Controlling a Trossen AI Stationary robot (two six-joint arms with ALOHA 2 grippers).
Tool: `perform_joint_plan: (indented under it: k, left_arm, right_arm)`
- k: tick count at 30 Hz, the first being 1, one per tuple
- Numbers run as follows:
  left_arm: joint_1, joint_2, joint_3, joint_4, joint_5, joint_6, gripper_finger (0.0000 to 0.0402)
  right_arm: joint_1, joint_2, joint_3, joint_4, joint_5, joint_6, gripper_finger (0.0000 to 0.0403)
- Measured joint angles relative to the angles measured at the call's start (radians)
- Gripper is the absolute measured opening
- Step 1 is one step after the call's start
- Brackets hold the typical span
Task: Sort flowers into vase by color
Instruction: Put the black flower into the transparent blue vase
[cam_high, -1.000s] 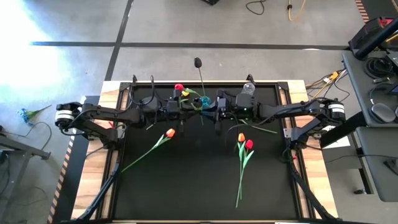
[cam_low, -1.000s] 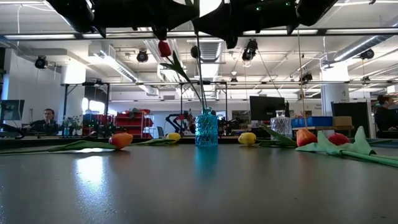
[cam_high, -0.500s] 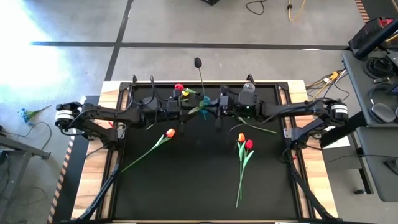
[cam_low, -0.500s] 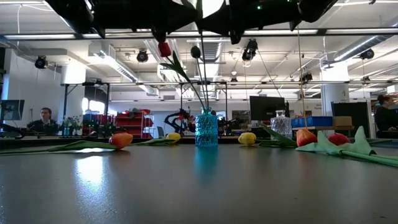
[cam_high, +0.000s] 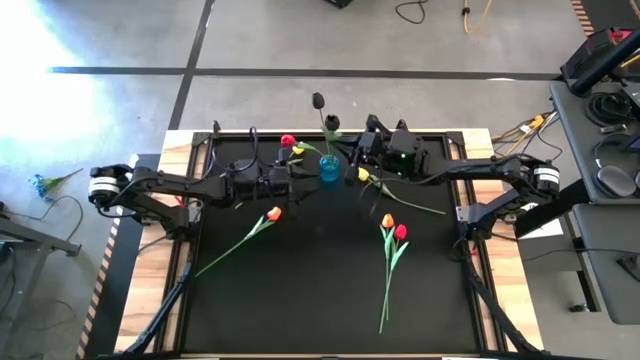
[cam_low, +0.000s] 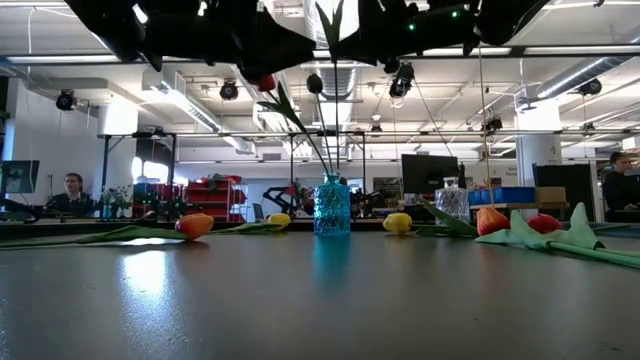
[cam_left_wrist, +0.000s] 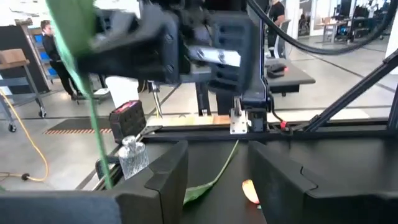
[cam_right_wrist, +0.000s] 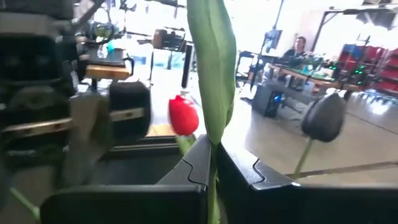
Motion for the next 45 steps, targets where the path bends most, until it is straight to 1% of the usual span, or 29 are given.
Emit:
perform_joint_plan:
  k: [2,6,11,20,31,45]
  left_arm:
    - [0.0,0.0,-0.018,0.01,-0.005,0.0,0.0153]
    - [0.0,0.0,-0.063,0.095,-0.017,-0.007,0.0153]
    - [0.0,0.0,-0.097,0.163,-0.018,-0.023,0.0153]
    - [0.0,0.0,-0.107,0.164,-0.018,-0.023,0.0153]
    - [0.0,0.0,-0.107,0.164,-0.018,-0.023,0.0153]
    - [0.0,0.0,-0.107,0.164,-0.018,-0.027,0.0153]
  right_arm:
    - [-0.01,0.012,0.0,0.028,0.0,-0.005,0.0013]
    - [-0.028,0.038,0.0,0.054,-0.002,-0.005,0.0013]
    - [-0.041,0.068,0.0,0.115,-0.002,-0.013,0.0013]
    - [-0.046,0.082,0.003,0.155,-0.002,-0.017,0.0012]
    - [-0.055,0.079,0.025,0.109,0.004,0.001,0.0012]
    - [-0.066,0.079,0.021,0.064,0.004,0.039,0.0012]
